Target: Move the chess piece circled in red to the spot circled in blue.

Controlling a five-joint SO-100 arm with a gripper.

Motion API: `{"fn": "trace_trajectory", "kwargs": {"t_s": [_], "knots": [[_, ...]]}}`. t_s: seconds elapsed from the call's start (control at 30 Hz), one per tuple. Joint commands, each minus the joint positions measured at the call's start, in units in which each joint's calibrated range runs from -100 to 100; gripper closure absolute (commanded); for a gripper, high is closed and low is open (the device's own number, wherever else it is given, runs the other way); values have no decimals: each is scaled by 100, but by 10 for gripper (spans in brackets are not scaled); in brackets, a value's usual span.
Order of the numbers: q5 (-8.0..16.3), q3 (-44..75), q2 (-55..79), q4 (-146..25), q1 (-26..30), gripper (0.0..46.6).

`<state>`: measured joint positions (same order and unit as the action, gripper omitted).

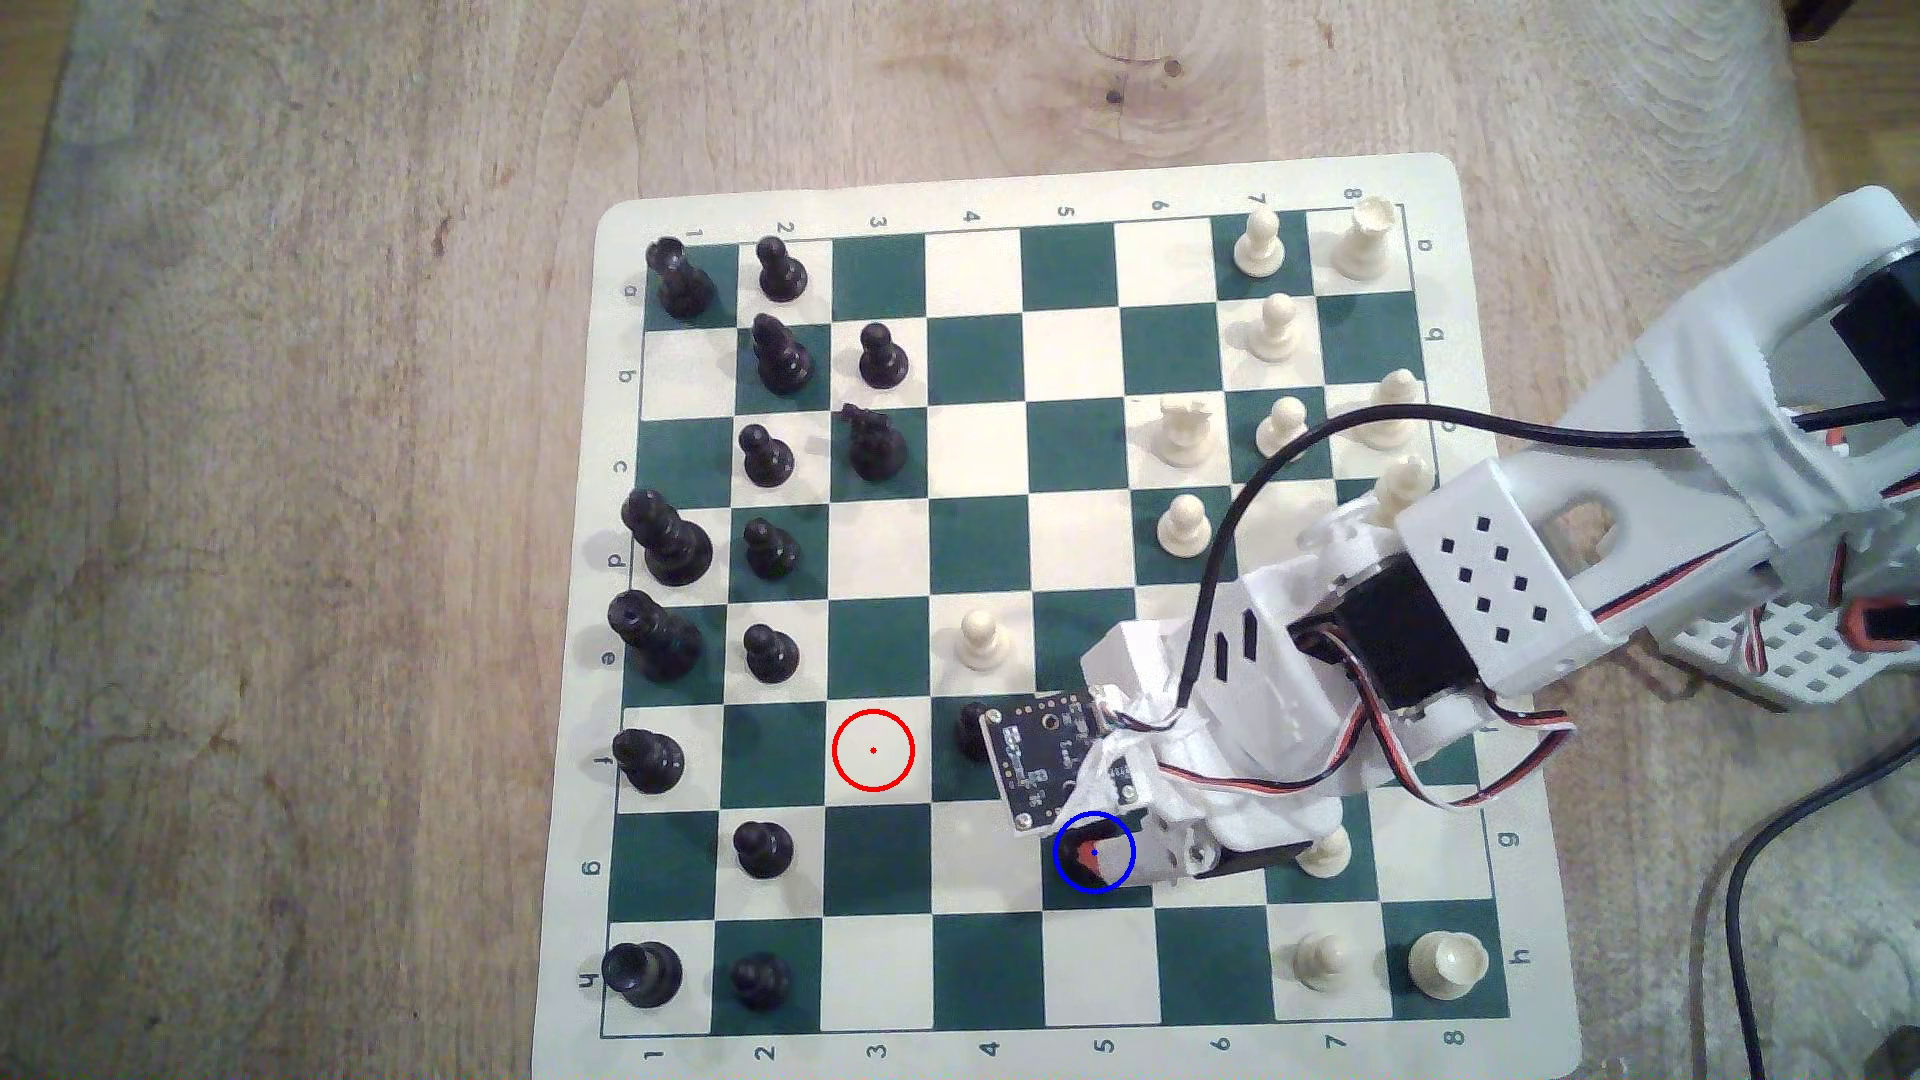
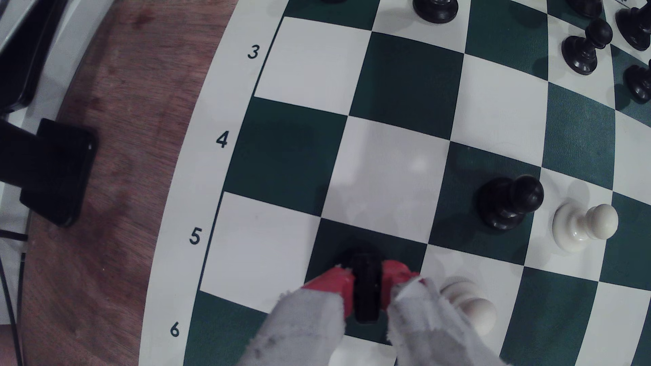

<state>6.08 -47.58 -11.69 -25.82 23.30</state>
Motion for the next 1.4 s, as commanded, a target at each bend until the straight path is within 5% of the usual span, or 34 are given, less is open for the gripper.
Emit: {"fn": "trace_trajectory", "kwargs": {"t_s": [0.0,0.2,0.63,0.83,1.0,1.13,1.37], "knots": [[-15,98,-3,26,90,464],[-20,162,6,-23,106,375],[-10,824,-733,-866,-3,320],[5,814,-1301,-1276,43,320],[-24,-691,-2609,-1055,-97,321],[-444,-1778,-3560,-834,-308,351],[-659,-3157,-5257,731,-934,424]]}}
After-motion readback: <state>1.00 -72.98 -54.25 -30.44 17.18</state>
